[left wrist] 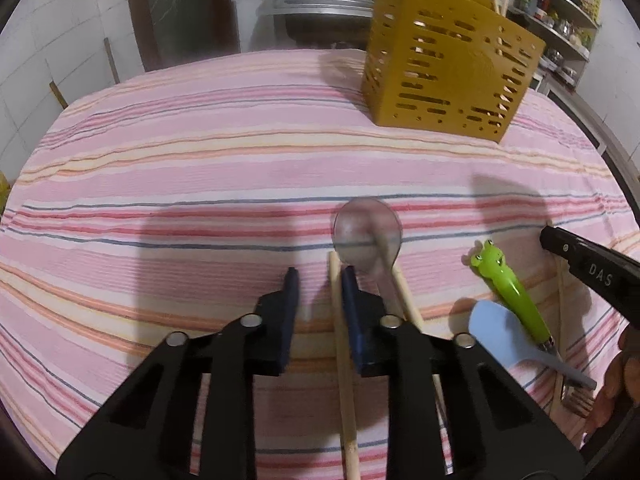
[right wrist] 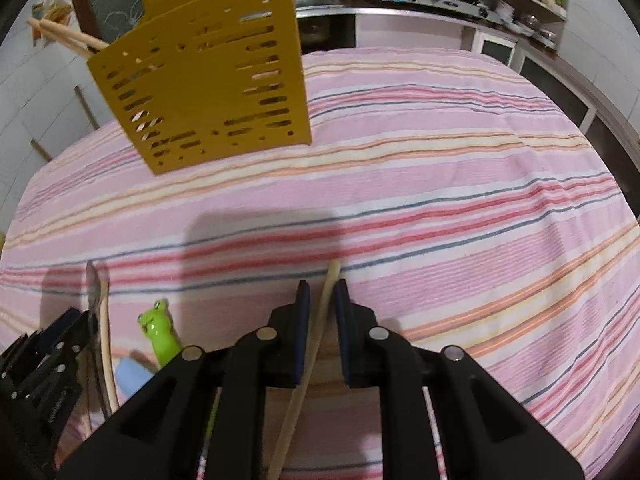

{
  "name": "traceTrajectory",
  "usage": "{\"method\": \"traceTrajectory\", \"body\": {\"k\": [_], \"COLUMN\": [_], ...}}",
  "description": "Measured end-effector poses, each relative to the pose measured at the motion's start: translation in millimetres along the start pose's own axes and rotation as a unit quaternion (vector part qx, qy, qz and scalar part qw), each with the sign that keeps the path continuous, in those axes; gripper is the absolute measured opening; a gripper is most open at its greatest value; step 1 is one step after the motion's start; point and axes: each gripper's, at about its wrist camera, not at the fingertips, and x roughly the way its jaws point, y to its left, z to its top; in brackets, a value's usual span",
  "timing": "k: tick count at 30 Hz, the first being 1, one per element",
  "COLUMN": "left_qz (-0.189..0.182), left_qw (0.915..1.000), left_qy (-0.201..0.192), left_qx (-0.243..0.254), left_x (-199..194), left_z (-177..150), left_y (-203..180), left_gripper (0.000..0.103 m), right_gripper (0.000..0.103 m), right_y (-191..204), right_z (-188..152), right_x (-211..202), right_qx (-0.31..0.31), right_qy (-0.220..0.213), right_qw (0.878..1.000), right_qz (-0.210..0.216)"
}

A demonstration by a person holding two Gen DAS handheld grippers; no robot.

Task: Organize utensils
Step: 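Close the left tool on a chopstick while the right tool grasps another chopstick, then lift the chopsticks and carry both tools over the yellow holder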

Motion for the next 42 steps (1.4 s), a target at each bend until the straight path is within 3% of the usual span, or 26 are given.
{"method": "traceTrajectory", "body": {"k": [3, 9, 14, 19, 27, 35, 42], "left_qz": [-0.002, -0.022, -0.035, -0.046, -0.048, -0.034, -0.028], "left_qw": [1.0, 0.9993, 0.996, 0.9862, 0.9671, 0.9567, 0.9519], "left_qy": [-0.004, -0.014, -0.076, -0.155, -0.248, -0.288, -0.304], "left_qx": [-0.005, -0.028, -0.031, -0.034, -0.028, -0.022, -0.023], "left_x": [0, -5, -43, -93, -155, -175, -183], "left_z": [0, 3, 5, 3, -4, -11, -13], "left_y": [6, 13, 14, 15, 9, 4, 4], "left_gripper": [0.007, 0.004, 0.004, 0.004, 0.004, 0.004, 0.004], "right_gripper": [0.01, 0.01, 0.01, 0.008, 0.006, 0.006, 0.006], "right_y": [2, -5, -15, -23, -19, -22, -26], "right_z": [-4, -8, -4, -1, -7, -20, -23], "right_x": [-4, -26, -53, -81, -128, -157, -165], "right_qx": [0.0, 0.014, 0.017, 0.021, -0.003, -0.025, -0.033], "right_qy": [-0.021, -0.063, -0.108, -0.156, -0.247, -0.315, -0.332], "right_qw": [1.0, 0.998, 0.993, 0.986, 0.967, 0.946, 0.939], "right_qz": [-0.001, 0.026, 0.045, 0.059, 0.064, 0.079, 0.089]}}
